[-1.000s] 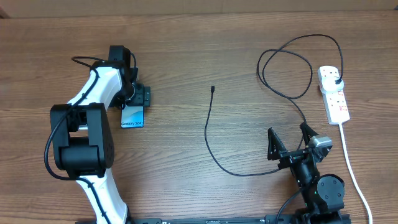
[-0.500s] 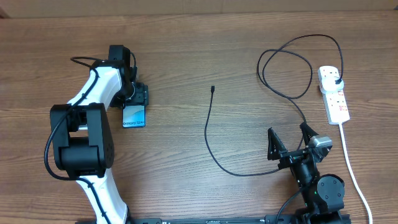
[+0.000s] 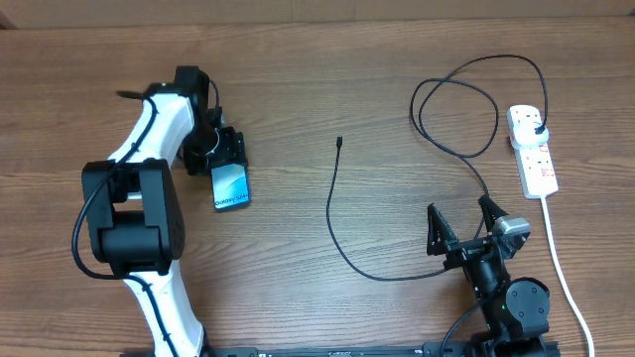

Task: Plug charger to phone and switch on socket
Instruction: 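Lift the phone with the left gripper and tilt it upright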

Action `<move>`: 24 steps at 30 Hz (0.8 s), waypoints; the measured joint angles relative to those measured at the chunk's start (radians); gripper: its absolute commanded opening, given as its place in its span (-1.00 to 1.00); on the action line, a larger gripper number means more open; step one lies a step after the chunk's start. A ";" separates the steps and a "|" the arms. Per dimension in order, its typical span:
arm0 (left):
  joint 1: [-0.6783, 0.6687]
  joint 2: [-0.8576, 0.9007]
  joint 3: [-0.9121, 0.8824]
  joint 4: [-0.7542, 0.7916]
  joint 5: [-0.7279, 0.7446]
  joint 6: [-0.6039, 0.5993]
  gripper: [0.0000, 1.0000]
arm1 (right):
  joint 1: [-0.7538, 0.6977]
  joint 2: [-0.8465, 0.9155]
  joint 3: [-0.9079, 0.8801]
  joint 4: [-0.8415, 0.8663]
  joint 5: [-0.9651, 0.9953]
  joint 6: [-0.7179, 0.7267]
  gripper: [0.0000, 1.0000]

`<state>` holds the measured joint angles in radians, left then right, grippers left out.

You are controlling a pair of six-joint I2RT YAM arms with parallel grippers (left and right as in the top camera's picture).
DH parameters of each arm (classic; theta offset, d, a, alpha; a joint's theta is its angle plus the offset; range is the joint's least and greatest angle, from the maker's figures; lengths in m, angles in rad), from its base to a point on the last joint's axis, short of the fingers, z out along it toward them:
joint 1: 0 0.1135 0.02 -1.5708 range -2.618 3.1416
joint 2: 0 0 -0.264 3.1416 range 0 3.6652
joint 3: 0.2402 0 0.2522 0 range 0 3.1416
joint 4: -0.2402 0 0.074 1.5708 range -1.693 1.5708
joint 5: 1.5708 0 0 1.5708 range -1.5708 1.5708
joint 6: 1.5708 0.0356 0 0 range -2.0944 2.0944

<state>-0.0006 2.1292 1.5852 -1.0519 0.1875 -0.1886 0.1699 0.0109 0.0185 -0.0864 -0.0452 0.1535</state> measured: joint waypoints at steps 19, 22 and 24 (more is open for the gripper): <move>0.000 0.003 0.226 -0.241 0.435 -0.072 0.28 | 0.000 0.000 0.000 -0.001 0.000 0.000 1.00; -0.002 0.003 0.226 -0.266 0.510 -0.092 0.21 | 0.000 0.000 0.000 0.000 0.000 0.000 1.00; -0.008 0.003 0.226 -0.285 0.549 -0.109 0.18 | 0.000 0.000 0.000 -0.001 0.000 0.000 1.00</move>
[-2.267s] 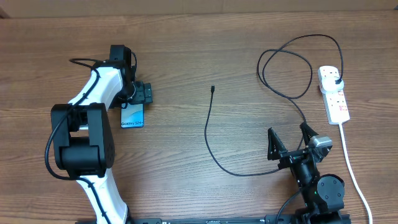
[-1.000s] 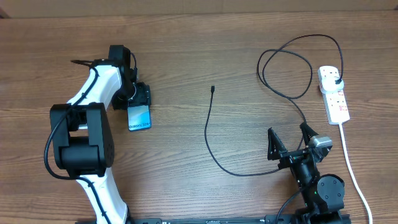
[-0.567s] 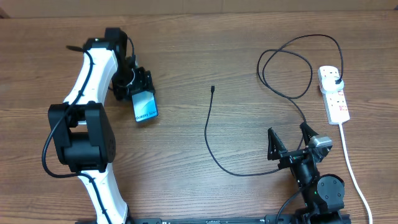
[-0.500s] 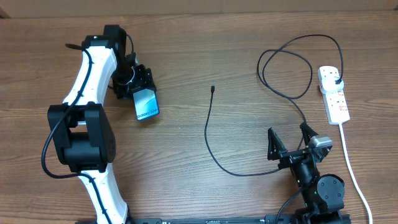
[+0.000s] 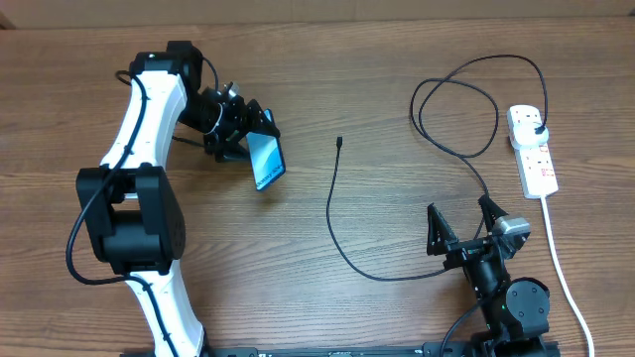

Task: Plug charger to phone and switch on socket
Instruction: 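Lift the phone with the left gripper and tilt it upright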

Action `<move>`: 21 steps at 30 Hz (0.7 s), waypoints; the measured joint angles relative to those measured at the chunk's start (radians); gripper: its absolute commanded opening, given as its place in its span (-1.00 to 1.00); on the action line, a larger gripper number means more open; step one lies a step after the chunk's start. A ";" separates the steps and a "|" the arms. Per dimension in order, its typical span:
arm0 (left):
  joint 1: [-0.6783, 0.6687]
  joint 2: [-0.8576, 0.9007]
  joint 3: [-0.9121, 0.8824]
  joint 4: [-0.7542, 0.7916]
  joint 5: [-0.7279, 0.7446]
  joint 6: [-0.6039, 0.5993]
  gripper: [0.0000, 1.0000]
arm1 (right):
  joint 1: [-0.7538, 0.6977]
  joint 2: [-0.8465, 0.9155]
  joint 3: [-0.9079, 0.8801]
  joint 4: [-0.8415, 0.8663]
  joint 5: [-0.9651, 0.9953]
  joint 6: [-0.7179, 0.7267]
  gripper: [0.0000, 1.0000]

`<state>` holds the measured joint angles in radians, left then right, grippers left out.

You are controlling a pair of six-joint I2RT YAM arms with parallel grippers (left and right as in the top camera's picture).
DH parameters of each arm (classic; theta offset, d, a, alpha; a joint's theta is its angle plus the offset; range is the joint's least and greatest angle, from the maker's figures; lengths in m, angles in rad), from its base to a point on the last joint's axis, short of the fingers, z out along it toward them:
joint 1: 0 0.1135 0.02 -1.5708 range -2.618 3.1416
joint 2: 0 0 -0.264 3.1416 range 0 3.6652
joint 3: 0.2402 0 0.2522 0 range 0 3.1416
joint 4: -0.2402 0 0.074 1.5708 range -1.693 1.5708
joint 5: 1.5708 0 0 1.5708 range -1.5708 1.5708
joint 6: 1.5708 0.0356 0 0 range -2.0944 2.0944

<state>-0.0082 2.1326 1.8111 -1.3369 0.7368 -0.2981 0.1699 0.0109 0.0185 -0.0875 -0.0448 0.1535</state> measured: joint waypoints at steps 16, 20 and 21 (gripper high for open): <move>-0.074 0.000 0.000 -0.051 0.164 -0.074 0.18 | 0.000 0.000 0.000 0.001 0.000 0.000 1.00; -0.083 0.000 0.000 -0.051 0.181 -0.074 0.17 | 0.000 0.000 0.000 0.001 -0.001 0.000 1.00; -0.084 0.000 0.000 -0.051 0.184 -0.074 0.18 | 0.000 0.000 0.000 0.001 0.000 0.000 1.00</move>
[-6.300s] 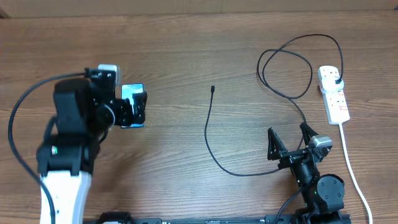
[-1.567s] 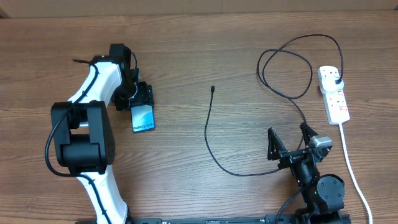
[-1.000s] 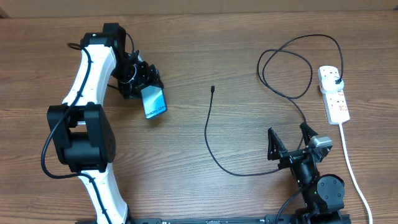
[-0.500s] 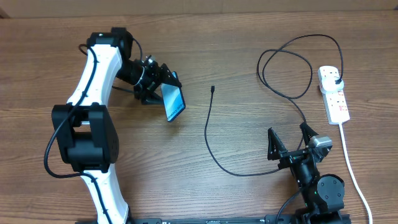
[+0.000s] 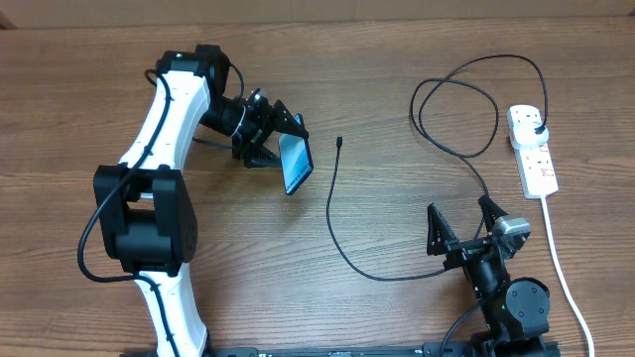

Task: Plug charger to phone and switch on socket
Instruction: 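Lift the phone with the left gripper and tilt it upright, then move the right gripper toward the phone held by the left gripper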

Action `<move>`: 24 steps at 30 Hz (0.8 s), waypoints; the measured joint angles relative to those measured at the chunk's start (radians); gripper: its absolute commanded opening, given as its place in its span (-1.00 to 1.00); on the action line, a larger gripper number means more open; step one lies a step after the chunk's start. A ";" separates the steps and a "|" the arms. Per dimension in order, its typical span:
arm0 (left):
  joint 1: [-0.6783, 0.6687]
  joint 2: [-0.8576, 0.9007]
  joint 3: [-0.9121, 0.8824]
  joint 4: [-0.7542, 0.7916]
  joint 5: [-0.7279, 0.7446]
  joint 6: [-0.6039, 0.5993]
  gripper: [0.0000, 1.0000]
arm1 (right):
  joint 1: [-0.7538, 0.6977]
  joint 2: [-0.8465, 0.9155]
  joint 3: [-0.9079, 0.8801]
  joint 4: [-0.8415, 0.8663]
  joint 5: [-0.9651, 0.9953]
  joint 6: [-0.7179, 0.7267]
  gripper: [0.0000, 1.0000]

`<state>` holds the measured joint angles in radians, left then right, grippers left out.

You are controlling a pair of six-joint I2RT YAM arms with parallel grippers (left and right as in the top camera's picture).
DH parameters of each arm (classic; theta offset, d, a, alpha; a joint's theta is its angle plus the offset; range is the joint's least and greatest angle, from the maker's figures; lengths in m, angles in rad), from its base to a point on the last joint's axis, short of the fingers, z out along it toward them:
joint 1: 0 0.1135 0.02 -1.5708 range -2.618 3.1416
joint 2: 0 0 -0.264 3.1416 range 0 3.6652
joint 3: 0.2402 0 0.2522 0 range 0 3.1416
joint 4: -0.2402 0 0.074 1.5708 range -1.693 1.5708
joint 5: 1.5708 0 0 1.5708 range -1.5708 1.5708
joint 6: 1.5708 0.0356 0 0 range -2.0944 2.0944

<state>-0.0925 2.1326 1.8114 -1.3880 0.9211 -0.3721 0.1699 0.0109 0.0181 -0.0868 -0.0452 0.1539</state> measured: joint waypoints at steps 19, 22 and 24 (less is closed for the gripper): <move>-0.006 0.000 0.000 0.008 -0.001 0.009 0.16 | 0.000 0.303 0.409 -0.362 -0.151 0.083 1.00; -0.006 0.000 0.000 0.008 -0.001 0.009 0.16 | 0.000 0.415 0.527 -0.467 -0.157 0.082 1.00; -0.006 0.000 0.001 0.012 -0.001 0.009 0.16 | 0.000 0.479 0.600 -0.539 -0.165 0.081 1.00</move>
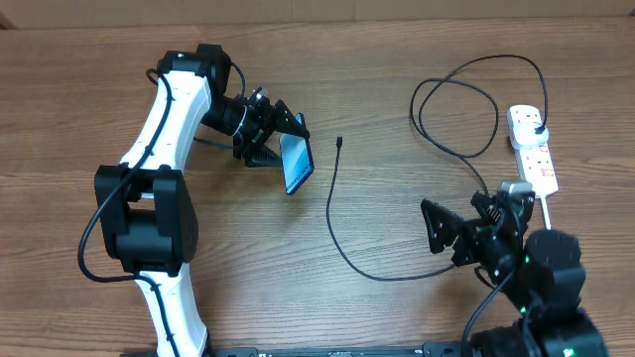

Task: Plug charger to phone and switch on socket
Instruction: 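Move the right gripper toward the phone held by the left gripper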

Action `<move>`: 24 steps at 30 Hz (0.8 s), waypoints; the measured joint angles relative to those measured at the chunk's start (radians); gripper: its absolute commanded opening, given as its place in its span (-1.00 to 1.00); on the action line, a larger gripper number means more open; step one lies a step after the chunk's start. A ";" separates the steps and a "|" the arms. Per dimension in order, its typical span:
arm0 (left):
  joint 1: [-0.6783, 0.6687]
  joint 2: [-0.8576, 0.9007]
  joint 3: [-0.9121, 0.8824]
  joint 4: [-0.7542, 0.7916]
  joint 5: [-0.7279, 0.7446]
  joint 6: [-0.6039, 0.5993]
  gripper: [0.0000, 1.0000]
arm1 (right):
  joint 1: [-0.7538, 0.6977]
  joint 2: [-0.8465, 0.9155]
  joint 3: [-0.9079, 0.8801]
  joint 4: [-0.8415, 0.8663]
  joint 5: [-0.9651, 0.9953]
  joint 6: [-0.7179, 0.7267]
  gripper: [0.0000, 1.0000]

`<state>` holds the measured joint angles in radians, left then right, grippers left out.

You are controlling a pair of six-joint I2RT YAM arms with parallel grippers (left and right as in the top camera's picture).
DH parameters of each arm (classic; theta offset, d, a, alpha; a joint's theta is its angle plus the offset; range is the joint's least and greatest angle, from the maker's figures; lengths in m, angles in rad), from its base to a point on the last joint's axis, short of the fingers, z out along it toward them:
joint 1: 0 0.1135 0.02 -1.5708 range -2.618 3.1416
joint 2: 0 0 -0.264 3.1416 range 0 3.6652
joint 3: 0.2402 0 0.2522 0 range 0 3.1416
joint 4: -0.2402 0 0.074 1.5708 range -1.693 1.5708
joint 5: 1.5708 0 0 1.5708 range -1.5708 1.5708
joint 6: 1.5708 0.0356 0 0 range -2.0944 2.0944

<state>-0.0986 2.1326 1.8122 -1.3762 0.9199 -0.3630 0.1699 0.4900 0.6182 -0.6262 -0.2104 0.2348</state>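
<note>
The phone (297, 164), screen lit blue, hangs tilted above the table with my left gripper (287, 139) shut on its upper end. A thin black charger cable (332, 213) lies on the wood, its free plug tip (339, 142) just right of the phone. The cable loops back to a black plug in the white socket strip (533, 154) at the right edge. My right gripper (458, 220) stands open near the cable's lower right bend, holding nothing.
The strip's white lead (558, 253) runs down the right edge past my right arm. The wooden table (397, 89) spreads between the phone and the cable loops. My left arm's white links reach in from the bottom left.
My right arm has lifted and shifted right and back, its open gripper now higher over the cable's bend. The left gripper and phone stayed where they were.
My left gripper was shut on the phone lying flat at the left. It then held the phone tilted off the table, farther right each time, ending beside the cable's plug tip. The right arm rested until now, when it moved.
</note>
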 measured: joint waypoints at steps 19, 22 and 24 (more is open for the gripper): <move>0.000 0.000 0.001 0.031 -0.011 0.003 0.17 | 0.000 0.555 0.516 -0.354 -0.178 -0.011 1.00; 0.000 0.000 0.001 0.057 -0.011 0.003 0.17 | 0.001 0.616 0.516 -0.355 -0.222 -0.002 0.99; 0.000 0.000 0.001 0.072 -0.012 0.002 0.17 | 0.005 0.662 0.516 -0.354 -0.242 0.002 0.86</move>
<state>-0.0986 2.1326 1.8130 -1.3041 0.9081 -0.3607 0.1749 1.1519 1.1339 -0.9802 -0.4526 0.2367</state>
